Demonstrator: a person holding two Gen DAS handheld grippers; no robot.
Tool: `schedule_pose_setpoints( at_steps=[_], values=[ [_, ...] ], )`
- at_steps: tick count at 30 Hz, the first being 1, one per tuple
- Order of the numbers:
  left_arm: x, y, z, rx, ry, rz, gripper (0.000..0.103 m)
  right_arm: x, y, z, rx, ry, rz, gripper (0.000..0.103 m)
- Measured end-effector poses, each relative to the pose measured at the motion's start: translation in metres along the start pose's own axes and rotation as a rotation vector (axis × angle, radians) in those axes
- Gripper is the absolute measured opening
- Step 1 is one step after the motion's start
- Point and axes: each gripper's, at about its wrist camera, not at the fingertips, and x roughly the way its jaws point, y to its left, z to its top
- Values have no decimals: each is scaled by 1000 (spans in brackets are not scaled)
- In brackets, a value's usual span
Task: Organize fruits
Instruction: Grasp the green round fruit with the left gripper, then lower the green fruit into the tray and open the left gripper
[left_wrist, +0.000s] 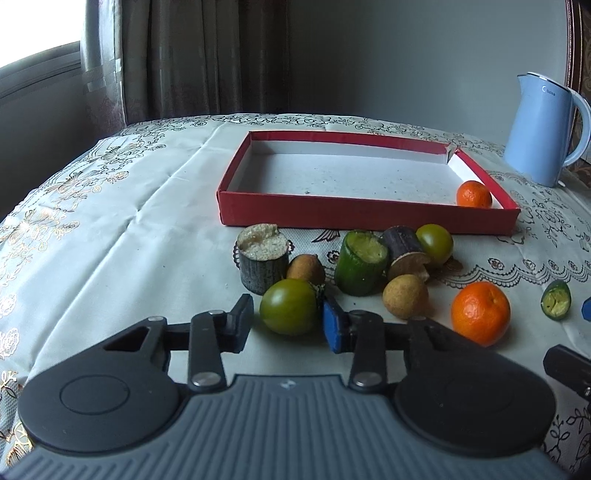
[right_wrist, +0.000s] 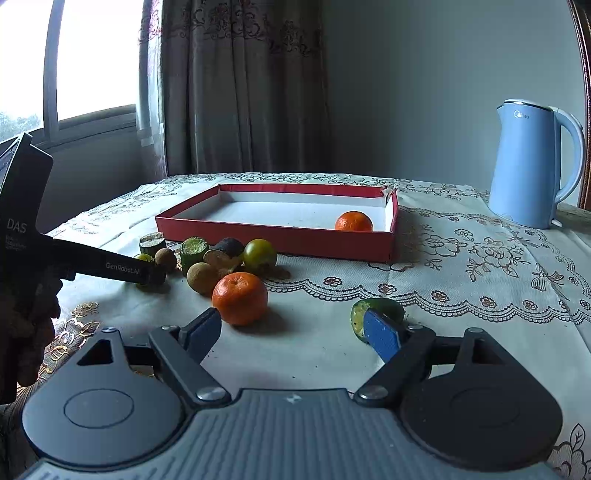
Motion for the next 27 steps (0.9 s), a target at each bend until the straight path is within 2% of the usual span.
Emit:
schedule_pose_setpoints(
  at_steps=[13, 20, 27],
  values=[
    [-12, -2, 6, -2, -12, 9, 31, 3, 8, 0, -53, 24, -18, 84],
    [-16, -8, 22, 10, -43, 36, 31, 10, 17, 0, -109, 76, -6, 84],
    [-6, -14, 44, 13, -66, 82, 31, 12, 17, 0, -105, 93, 5, 84]
  ],
)
